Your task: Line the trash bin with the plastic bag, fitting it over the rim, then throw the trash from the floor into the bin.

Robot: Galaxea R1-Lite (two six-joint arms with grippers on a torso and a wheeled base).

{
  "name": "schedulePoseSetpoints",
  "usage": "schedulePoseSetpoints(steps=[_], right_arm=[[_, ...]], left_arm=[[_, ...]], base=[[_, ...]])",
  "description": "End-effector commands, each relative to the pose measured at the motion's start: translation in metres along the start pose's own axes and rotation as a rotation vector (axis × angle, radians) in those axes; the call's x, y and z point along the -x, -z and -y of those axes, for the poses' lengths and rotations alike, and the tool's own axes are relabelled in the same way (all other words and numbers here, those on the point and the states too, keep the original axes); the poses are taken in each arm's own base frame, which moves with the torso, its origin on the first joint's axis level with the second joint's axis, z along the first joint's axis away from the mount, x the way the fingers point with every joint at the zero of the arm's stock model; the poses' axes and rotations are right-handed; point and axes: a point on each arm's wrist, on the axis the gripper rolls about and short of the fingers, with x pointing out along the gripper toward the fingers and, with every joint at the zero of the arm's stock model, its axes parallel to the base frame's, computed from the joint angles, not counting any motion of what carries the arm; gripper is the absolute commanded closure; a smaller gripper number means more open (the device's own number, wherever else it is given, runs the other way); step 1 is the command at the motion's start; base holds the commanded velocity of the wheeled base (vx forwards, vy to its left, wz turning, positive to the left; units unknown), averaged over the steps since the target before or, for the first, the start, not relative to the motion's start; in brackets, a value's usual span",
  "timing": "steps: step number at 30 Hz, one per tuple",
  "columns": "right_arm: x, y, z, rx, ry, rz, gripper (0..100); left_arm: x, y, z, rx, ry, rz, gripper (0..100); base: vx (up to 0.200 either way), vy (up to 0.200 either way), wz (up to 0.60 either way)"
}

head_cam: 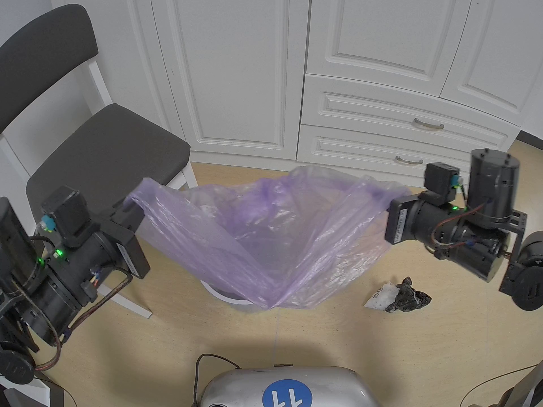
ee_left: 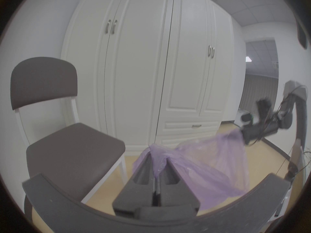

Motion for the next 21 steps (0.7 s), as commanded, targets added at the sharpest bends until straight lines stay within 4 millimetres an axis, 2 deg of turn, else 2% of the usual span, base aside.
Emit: schedulePoseSetpoints(steps=[1,7,13,21], right_arm=[[0.040,-0.020,0.013,0.029,0.013,0.086,100],[0.043,-0.017,0.015,0.063,0.028,0.077,100],[0.040,-0.002,0.030,0.183,0.106,0.014,100],[0.043,0.016,0.032,0.282,0.108,-0.052,100]], left_arm=[[-0.017,0.028,-0.008,-0.028,-0.056,-0.119,100],[-0.023,0.033,-0.019,-0.038,-0.108,-0.141,100],[-0.024,0.032,-0.030,-0.045,-0.157,-0.138,100],[-0.020,0.033,-0.045,-0.094,-0.216,-0.148,100]], base=[[0.000,0.000,0.00],[0.000,0.000,0.00],[0.000,0.000,0.00],[0.000,0.000,0.00]])
